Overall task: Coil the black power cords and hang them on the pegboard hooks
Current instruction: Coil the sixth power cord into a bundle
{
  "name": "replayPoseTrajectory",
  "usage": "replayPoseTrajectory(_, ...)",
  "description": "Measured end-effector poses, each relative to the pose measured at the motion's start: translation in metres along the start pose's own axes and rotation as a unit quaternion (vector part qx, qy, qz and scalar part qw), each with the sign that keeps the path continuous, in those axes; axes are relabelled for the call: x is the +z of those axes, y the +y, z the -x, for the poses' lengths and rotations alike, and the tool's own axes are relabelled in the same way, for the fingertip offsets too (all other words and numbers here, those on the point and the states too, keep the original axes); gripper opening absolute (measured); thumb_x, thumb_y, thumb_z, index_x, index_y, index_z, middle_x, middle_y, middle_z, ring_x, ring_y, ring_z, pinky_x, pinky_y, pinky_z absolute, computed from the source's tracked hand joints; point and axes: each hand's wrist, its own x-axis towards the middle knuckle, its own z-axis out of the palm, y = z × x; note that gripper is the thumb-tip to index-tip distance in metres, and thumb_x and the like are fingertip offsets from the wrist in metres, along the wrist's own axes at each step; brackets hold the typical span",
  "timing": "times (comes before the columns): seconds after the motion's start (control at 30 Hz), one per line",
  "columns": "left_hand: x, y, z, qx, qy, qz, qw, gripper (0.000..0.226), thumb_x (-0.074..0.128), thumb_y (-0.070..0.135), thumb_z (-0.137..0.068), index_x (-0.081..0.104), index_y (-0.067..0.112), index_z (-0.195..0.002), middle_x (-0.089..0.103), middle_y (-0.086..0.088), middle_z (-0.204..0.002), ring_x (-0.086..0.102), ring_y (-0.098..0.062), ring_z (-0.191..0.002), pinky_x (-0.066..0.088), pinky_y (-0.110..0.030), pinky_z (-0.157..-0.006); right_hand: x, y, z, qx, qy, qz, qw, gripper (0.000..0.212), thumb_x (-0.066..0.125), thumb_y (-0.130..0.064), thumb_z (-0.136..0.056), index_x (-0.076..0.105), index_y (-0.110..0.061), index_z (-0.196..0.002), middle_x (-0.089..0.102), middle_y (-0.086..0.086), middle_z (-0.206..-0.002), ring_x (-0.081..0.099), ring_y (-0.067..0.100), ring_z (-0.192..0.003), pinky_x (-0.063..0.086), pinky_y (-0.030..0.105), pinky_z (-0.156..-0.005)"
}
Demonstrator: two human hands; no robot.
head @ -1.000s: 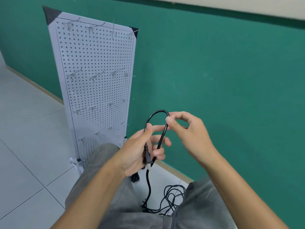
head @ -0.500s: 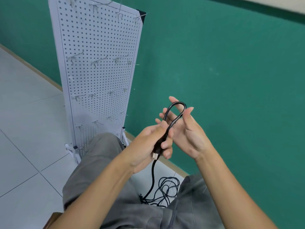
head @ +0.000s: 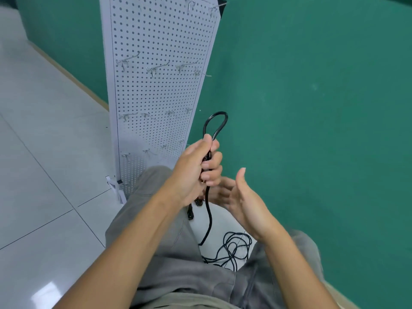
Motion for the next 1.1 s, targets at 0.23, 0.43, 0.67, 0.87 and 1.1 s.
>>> replayPoseTrajectory(0.23, -0.029, 0.026, -0.003, 0.040, 0.070, 0.005, 0.997, 0.035, 0.034, 0.038, -0.112, 0.042, 0.021, -0.083, 0.026, 0.008, -0.057, 0.025, -0.004, -0.041, 0.020, -0.016, -0.038, 0.010, 0.028, 0.012, -0.017, 0.004, 0.134, 0.991, 0.025, 0.059, -0.023, -0.102, 0.072, -0.014, -0.084, 0.069, 0.013, -0.084, 0.068, 0.024, -0.092, 0.052, 0.025, -0.090)
replayPoseTrajectory(0.43, -0.054, 0.034, -0.007, 0.027, 0.146, -0.008, 0.989, 0.037, 0.037, 0.035, -0.112, 0.043, 0.020, -0.079, 0.026, 0.008, -0.055, 0.022, -0.004, -0.039, 0.019, -0.017, -0.035, -0.011, 0.028, 0.012, -0.049, 0.122, 0.162, 0.978, 0.005, 0.073, -0.005, -0.090, 0.076, -0.008, -0.088, 0.064, 0.002, -0.072, 0.051, 0.009, -0.065, 0.045, 0.019, -0.064)
replayPoseTrajectory(0.67, -0.061, 0.022, -0.009, -0.019, 0.155, -0.144, 0.977, 0.035, 0.039, 0.035, -0.112, 0.041, 0.020, -0.080, 0.028, 0.006, -0.059, 0.021, -0.007, -0.043, 0.019, -0.018, -0.037, -0.030, 0.003, 0.014, -0.100, 0.205, 0.164, 0.960, 0.009, 0.079, -0.008, -0.085, 0.075, -0.012, -0.078, 0.065, -0.010, -0.062, 0.051, 0.001, -0.057, 0.041, 0.011, -0.059)
replayPoseTrajectory(0.87, -0.037, -0.009, -0.009, -0.062, 0.084, -0.257, 0.961, 0.032, 0.035, 0.038, -0.112, 0.042, 0.014, -0.093, 0.041, 0.001, -0.063, 0.024, -0.010, -0.044, 0.021, -0.019, -0.037, -0.027, -0.033, 0.003, -0.130, 0.253, 0.238, 0.929, 0.011, 0.082, -0.018, -0.085, 0.075, -0.019, -0.076, 0.071, -0.009, -0.067, 0.059, 0.003, -0.063, 0.047, 0.015, -0.066)
replayPoseTrajectory(1.1, -0.012, -0.033, -0.006, -0.087, -0.002, -0.322, 0.943, 0.034, 0.042, 0.040, -0.109, 0.051, 0.008, -0.101, 0.070, -0.008, -0.083, 0.024, -0.013, -0.045, 0.017, -0.023, -0.043, -0.030, -0.059, -0.003, -0.132, 0.366, 0.342, 0.856, 0.034, 0.095, -0.039, -0.062, 0.068, -0.018, -0.065, 0.065, -0.006, -0.062, 0.049, 0.005, -0.056, 0.039, 0.016, -0.054)
